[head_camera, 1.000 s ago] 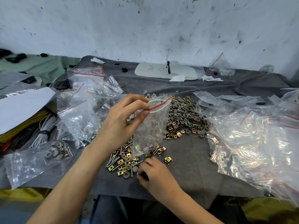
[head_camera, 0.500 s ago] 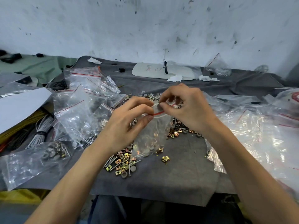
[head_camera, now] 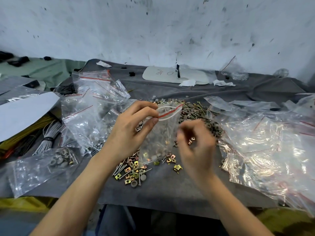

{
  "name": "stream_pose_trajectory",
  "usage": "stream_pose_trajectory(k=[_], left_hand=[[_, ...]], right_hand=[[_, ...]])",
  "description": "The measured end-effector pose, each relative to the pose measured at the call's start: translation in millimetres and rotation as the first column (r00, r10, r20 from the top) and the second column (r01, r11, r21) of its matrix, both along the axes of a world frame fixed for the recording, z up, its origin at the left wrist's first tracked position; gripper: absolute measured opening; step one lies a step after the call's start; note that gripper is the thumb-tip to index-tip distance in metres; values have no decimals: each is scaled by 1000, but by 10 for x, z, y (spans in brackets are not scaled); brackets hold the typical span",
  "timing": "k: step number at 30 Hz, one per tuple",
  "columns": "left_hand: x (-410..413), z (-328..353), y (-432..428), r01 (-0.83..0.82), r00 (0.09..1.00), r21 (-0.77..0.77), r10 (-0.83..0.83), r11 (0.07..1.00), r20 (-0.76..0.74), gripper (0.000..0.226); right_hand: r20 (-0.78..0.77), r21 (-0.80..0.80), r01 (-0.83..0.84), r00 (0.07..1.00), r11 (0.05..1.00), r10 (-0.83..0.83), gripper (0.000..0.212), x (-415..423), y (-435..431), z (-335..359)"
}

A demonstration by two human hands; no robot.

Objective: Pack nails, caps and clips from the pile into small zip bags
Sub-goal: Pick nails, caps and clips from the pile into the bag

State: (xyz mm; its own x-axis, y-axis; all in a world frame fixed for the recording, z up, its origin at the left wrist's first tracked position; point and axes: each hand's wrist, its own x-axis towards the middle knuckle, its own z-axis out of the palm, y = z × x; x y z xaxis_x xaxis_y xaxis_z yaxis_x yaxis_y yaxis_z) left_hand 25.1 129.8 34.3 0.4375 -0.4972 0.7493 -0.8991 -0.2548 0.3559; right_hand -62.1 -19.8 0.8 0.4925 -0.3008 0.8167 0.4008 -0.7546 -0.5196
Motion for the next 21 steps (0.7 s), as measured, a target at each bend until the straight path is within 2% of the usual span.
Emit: stream_pose_trajectory(k=[1,2,3,4,5,7,9,14,18,21], left_hand=[[2,1,-4,-7,1000,-7,6,1000,-9,23],[1,0,-10,-12,1000,-9,12,1000,-15,23],[-3,-1,-18,-14,1000,-8,14,1000,-15,23],[-7,-1,-26,-14,1000,-3,14,1000,-12,23],[-12,-1,-31,-13,1000,4,13,1000,-6,23],[-18,0,-38,-7,1000,16,7,1000,3,23],[-17,2,-32,-5,1000,22,5,1000,4,23],[-26,-6,-27,18,1000,20,-18,1000,-13,21],[-43,2,-31,24,999,26,-23,999,-24,22],[-53,15,-23,26,999,35,-26,999,-20,22]], right_hand=[[-156,-38,-121,981,992,114,6,-48,93,-163],[-363,-72,-241,910,968,200,9,-86,186,-344],[-557,-93,-337,797,937,231,16,-118,274,-536],[-679,-112,-397,700,911,221,24,-139,344,-723],[-724,-148,-418,663,896,190,30,-148,401,-873],[-691,-186,-394,704,900,165,29,-145,454,-1000],[-653,-143,-363,734,921,188,21,-119,471,-988],[-627,-104,-339,752,935,203,25,-62,423,-936],[-624,-161,-295,770,942,134,12,-32,444,-968],[-645,-170,-236,760,957,73,24,-7,435,-939]])
